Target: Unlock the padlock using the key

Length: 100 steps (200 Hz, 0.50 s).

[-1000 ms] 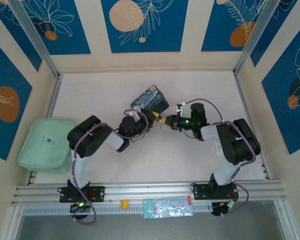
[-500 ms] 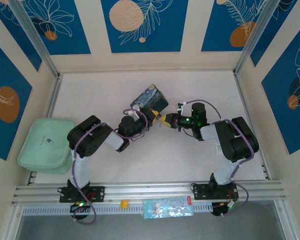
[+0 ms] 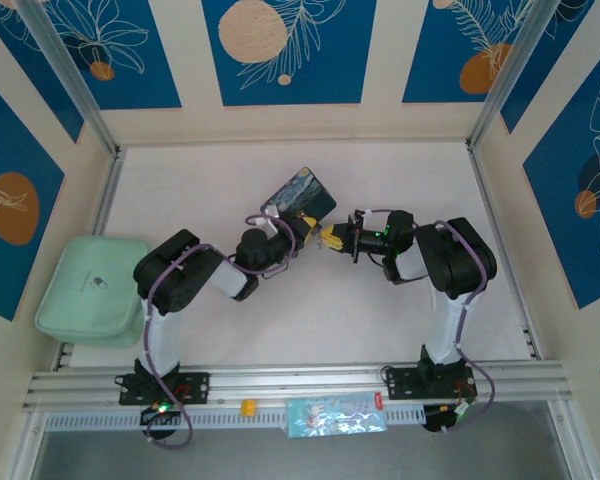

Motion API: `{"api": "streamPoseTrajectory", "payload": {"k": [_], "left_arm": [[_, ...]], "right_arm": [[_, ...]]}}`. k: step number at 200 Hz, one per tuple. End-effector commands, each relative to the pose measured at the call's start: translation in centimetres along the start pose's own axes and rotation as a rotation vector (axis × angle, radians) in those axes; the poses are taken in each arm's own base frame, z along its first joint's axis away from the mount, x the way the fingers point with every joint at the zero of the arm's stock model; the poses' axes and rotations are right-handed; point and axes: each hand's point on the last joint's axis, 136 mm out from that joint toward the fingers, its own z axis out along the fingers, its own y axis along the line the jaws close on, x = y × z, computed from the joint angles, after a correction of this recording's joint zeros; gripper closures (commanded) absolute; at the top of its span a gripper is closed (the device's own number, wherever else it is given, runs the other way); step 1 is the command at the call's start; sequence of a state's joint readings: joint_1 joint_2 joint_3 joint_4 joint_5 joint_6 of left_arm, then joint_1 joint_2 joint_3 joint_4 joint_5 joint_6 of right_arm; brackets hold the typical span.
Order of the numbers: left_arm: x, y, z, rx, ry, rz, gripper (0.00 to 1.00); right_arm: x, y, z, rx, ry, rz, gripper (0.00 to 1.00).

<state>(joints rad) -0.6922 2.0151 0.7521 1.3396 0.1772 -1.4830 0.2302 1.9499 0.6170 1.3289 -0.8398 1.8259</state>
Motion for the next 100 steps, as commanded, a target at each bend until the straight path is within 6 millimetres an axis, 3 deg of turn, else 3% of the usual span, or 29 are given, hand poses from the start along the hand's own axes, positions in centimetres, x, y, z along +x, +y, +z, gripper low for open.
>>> {"api": "streamPoseTrajectory", "payload": {"k": [1,29,100], "left_arm": [[5.2,-4.8,0.4,0.160,0.230,0.079,1.00],[5.2,-5.1,0.3,0.163,0.230,0.069,1.00],[5.0,-4.1,-0.3,0.118,0.189,-0.045,1.00]], "right_arm": [[-0.5,2.2,0.8,-0.054,-0.009,0.012,1.00],[-0.4,2.8,0.9,-0.061,-0.016,-0.079,1.00],[-0.4,3.5,1.1,0.045,-0.056,-0.568,1.00]]}}
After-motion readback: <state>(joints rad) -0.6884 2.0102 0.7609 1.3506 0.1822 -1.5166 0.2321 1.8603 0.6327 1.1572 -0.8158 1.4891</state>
